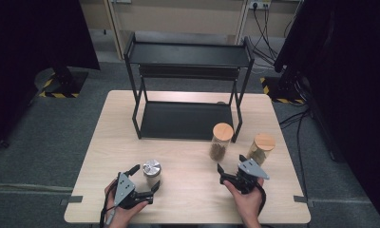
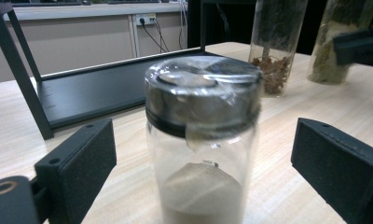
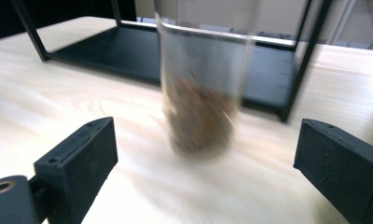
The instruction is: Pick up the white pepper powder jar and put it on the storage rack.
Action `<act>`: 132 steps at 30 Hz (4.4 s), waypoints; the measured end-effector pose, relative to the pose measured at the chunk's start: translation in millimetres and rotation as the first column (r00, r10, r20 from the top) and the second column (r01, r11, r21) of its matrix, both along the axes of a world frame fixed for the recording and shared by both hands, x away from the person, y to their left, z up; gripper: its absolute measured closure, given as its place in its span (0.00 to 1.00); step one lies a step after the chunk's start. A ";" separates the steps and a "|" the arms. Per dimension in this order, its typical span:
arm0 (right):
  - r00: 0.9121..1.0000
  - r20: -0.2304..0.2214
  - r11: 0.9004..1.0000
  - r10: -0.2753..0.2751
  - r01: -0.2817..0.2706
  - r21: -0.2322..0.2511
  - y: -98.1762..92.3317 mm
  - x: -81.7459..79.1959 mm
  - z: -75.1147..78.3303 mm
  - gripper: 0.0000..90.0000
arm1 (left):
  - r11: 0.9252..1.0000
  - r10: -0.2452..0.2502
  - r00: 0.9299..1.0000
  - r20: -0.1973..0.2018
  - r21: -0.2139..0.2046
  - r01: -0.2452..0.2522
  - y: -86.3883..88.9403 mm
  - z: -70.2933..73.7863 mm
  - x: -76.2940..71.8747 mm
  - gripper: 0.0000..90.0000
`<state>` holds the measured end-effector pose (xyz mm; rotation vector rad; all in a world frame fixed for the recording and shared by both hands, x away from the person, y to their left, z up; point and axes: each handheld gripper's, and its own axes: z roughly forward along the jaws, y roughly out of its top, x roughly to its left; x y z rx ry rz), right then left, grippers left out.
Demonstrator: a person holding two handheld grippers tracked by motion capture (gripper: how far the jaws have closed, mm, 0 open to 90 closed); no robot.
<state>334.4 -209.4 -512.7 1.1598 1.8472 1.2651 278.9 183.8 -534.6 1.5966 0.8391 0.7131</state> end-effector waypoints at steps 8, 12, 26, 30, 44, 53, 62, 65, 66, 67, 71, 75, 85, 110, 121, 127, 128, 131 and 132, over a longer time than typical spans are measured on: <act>1.000 0.009 0.998 -0.014 0.014 0.063 -16.8 -11.2 -11.4 0.07 | 1.000 -0.001 1.000 0.025 -0.013 0.001 1.3 -1.5 -5.5 0.09; 1.000 0.014 0.998 -0.020 0.019 0.058 -16.2 -11.8 -11.4 0.07 | 1.000 -0.001 0.999 0.037 -0.014 0.001 0.8 0.4 -5.8 0.10; 1.000 0.004 0.999 -0.015 0.015 0.048 -15.2 -10.8 -11.3 0.07 | 1.000 0.009 0.998 0.068 -0.018 -0.008 -5.5 10.5 10.9 0.18; 1.000 0.003 0.999 -0.012 0.011 0.048 -15.3 -10.7 -11.3 0.07 | 1.000 0.003 0.998 0.065 -0.013 -0.002 -6.5 10.1 14.8 0.23; 1.000 -0.010 0.999 -0.005 0.006 0.049 -15.6 -9.2 -11.2 0.07 | 0.999 -0.044 0.997 0.058 -0.027 0.046 -6.0 2.7 21.6 0.34; 1.000 -0.013 0.999 -0.001 0.001 0.048 -15.4 -8.9 -11.2 0.07 | 0.999 -0.040 0.998 0.055 -0.016 0.041 -6.8 4.7 21.6 0.36; 1.000 -0.011 0.999 -0.003 0.003 0.049 -15.6 -9.1 -11.2 0.07 | 1.000 -0.026 0.998 0.064 -0.012 0.027 -8.2 16.2 23.5 0.36; 1.000 -0.011 0.999 -0.004 0.004 0.052 -15.7 -9.2 -11.2 0.07 | 1.000 -0.020 0.997 0.069 -0.012 0.021 -9.1 21.8 26.8 0.36; 1.000 -0.011 0.999 -0.004 0.005 0.054 -15.8 -9.2 -11.2 0.07 | 1.000 -0.018 0.997 0.071 -0.014 0.019 -9.4 23.3 27.8 0.36; 1.000 -0.010 0.998 -0.004 0.005 0.055 -15.9 -9.2 -11.2 0.07 | 1.000 -0.015 0.997 0.072 -0.012 0.016 -9.5 25.5 29.0 0.36; 1.000 -0.015 0.998 -0.003 0.004 0.056 -16.0 -8.8 -11.1 0.07 | 1.000 -0.005 0.996 0.085 -0.017 0.006 -10.0 32.4 34.3 0.36; 1.000 -0.013 0.998 -0.003 0.004 0.057 -16.0 -9.0 -11.1 0.07 | 1.000 0.011 0.996 0.089 -0.017 -0.010 -11.4 36.9 39.6 0.36; 1.000 -0.015 0.998 -0.003 0.003 0.057 -16.0 -8.9 -11.1 0.07 | 0.999 0.042 0.994 0.101 -0.020 -0.040 -14.1 46.9 52.6 0.37; 1.000 -0.015 0.998 -0.001 0.001 0.059 -16.5 -8.7 -11.2 0.07 | 0.993 0.115 0.983 0.142 -0.034 -0.111 -16.9 74.8 91.4 0.37; 1.000 -0.015 0.998 0.000 0.001 0.061 -16.7 -8.6 -11.2 0.07 | 0.990 0.139 0.981 0.138 -0.044 -0.134 -18.4 79.1 107.9 0.37; 1.000 -0.015 0.998 0.000 0.001 0.062 -16.8 -8.6 -11.2 0.07 | 0.988 0.154 0.979 0.137 -0.041 -0.149 -18.6 80.9 117.0 0.37; 1.000 -0.015 0.998 0.000 0.001 0.062 -16.9 -8.7 -11.2 0.07 | 0.987 0.160 0.978 0.136 -0.042 -0.156 -18.3 81.7 120.2 0.37; 1.000 -0.014 0.998 0.000 0.001 0.062 -16.8 -8.7 -11.2 0.07 | 0.986 0.168 0.976 0.137 -0.045 -0.163 -18.0 83.1 125.3 0.37; 1.000 -0.015 0.998 0.000 0.001 0.062 -16.8 -8.7 -11.2 0.07 | 0.986 0.168 0.976 0.137 -0.045 -0.163 -18.0 83.1 125.3 0.37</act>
